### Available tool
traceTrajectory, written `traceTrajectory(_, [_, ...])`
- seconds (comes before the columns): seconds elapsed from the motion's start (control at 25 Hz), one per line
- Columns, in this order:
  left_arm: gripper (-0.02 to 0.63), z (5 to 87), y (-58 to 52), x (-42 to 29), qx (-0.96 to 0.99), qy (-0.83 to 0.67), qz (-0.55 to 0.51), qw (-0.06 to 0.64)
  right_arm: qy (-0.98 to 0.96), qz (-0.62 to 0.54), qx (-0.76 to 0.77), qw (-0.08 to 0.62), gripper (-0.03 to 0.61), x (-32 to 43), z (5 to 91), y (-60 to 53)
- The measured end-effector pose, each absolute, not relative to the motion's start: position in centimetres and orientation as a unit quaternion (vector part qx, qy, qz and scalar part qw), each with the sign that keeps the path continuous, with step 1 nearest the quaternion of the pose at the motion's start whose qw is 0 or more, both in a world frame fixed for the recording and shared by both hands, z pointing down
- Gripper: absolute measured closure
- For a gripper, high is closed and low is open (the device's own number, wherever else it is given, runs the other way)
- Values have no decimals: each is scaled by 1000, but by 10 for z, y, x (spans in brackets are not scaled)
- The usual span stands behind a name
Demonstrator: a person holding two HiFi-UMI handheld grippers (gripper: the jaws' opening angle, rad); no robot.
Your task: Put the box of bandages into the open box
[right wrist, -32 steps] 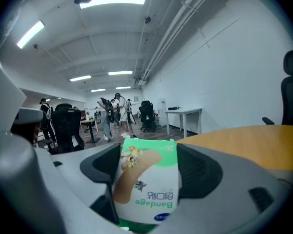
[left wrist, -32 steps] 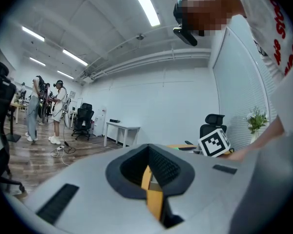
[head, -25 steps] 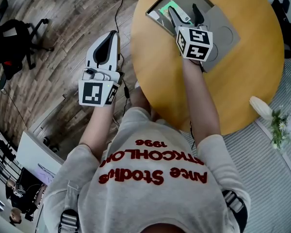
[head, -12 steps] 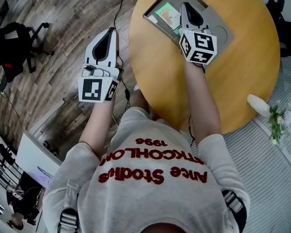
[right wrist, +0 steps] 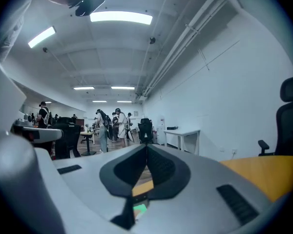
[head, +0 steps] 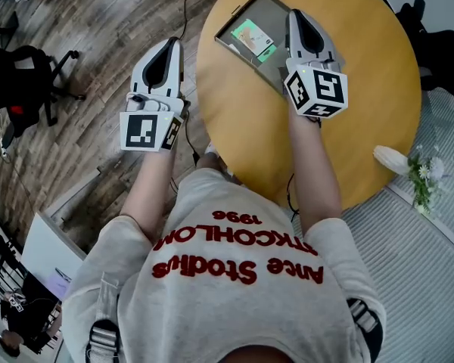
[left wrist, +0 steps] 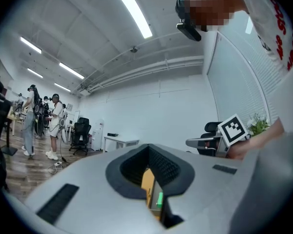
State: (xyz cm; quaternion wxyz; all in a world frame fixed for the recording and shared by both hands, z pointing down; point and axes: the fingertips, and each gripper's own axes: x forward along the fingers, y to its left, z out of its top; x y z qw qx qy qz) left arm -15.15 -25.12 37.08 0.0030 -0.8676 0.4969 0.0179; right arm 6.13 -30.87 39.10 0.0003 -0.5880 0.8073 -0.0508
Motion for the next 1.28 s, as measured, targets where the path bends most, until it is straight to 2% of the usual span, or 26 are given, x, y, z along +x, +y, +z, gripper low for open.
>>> traceTrajectory(0.4, [607,338,-227,-137,-880,473,26,31,808,-1,-587,56,572,63,314,-244])
traceTrajectory(0.76, [607,320,-212,-119,-889,455,35,45,792,26,-605,83,572,88,281,-198])
traceTrajectory(1.28, [607,306,-180,-7,-944,320,56,61,688,78,-717,82,572,193,259,-87])
